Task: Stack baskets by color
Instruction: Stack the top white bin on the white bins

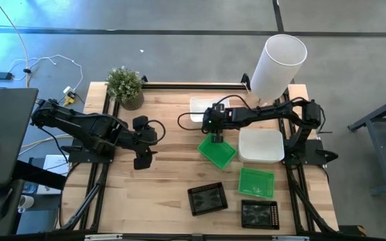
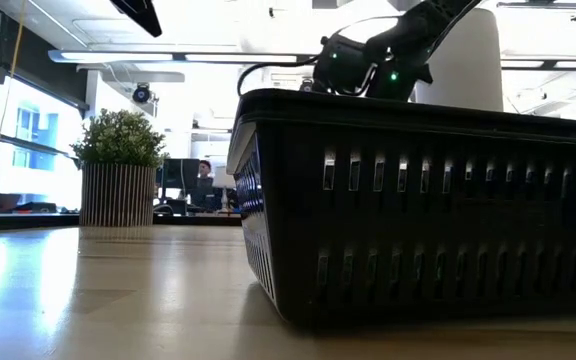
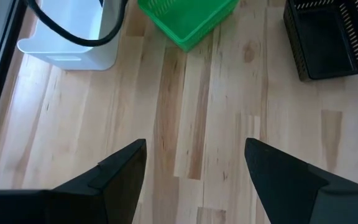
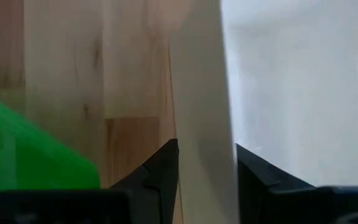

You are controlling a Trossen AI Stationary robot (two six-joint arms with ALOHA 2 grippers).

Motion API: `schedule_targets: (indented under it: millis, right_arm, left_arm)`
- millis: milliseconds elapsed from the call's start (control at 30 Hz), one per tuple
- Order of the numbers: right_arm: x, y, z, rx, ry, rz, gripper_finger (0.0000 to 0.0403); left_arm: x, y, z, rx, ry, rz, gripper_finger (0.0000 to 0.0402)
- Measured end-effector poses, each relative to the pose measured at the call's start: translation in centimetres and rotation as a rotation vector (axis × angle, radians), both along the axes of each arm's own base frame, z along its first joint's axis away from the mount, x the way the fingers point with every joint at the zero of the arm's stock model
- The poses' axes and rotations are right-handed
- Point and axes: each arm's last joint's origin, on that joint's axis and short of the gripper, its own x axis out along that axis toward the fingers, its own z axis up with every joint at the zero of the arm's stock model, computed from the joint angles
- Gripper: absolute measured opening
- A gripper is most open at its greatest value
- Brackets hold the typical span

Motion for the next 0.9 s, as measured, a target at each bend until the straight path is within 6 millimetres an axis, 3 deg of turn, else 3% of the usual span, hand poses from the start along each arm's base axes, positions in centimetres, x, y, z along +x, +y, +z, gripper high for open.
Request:
schedule_targets:
  millis: [100, 267, 433, 700, 900]
  right_arm:
    - [-0.1, 0.1, 0.0, -0.001, 0.009, 0.0, 0.0083]
    - [-0.4, 0.2, 0.1, 0.022, 0.015, -0.039, 0.0009]
    - [-0.6, 0.2, 0.6, 0.035, 0.016, -0.072, 0.0004]
    - [-0.5, 2.1, 4.9, 0.015, -0.075, -0.06, 0.0001]
    - [-2.0, 4.9, 8.1, -0.029, -0.106, -0.057, 0.0]
  left_arm:
    - [0.0, 0.0, 0.0, 0.003, 0.001, -0.005, 0.026]
    - [0.0, 0.0, 0.0, 0.012, 0.005, -0.019, 0.0259]
    - [0.0, 0.0, 0.0, 0.012, 0.005, -0.019, 0.0259]
    - [0.0, 0.0, 0.0, 0.011, 0.005, -0.019, 0.0259]
    - [0.0, 0.0, 0.0, 0.011, 0.005, -0.018, 0.0259]
